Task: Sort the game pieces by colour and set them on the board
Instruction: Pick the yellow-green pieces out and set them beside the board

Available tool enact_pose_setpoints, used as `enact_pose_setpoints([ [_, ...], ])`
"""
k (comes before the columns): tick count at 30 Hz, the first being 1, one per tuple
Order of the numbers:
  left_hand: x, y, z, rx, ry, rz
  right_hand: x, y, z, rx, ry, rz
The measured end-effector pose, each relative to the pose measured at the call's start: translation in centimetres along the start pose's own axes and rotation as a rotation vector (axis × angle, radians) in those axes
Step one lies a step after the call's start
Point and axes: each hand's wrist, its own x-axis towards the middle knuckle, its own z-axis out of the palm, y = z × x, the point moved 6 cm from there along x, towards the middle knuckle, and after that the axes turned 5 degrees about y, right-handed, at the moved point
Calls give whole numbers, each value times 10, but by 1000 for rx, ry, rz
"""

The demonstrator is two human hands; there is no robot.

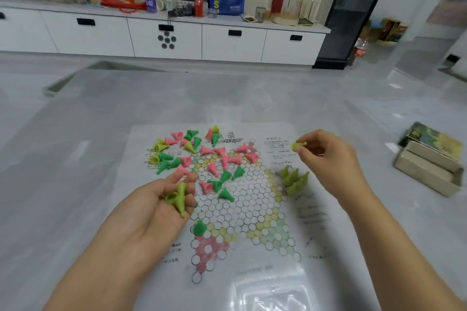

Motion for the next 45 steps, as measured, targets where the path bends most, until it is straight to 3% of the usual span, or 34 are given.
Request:
enact_pose_setpoints([
  [9,2,-13,5,75,-19,13,3,-6,42,-442,-194,-284],
  [19,4,-9,3,64,-63,36,3,-2,56,-574,-299,-259],
  [31,5,-10,2,0,-75,18,2,1,53,-564,-331,-224],
  [37,1,-17,10,-9,-121,-65,-8,-42,32,-310,-221,-322],
  [41,0,-25,14,-36,-138,-114,-49,-85,52,-109,-480,-454],
  [45,-1,-27,19,-97,-228,-137,-68,-98,69,-119,-570,-530],
])
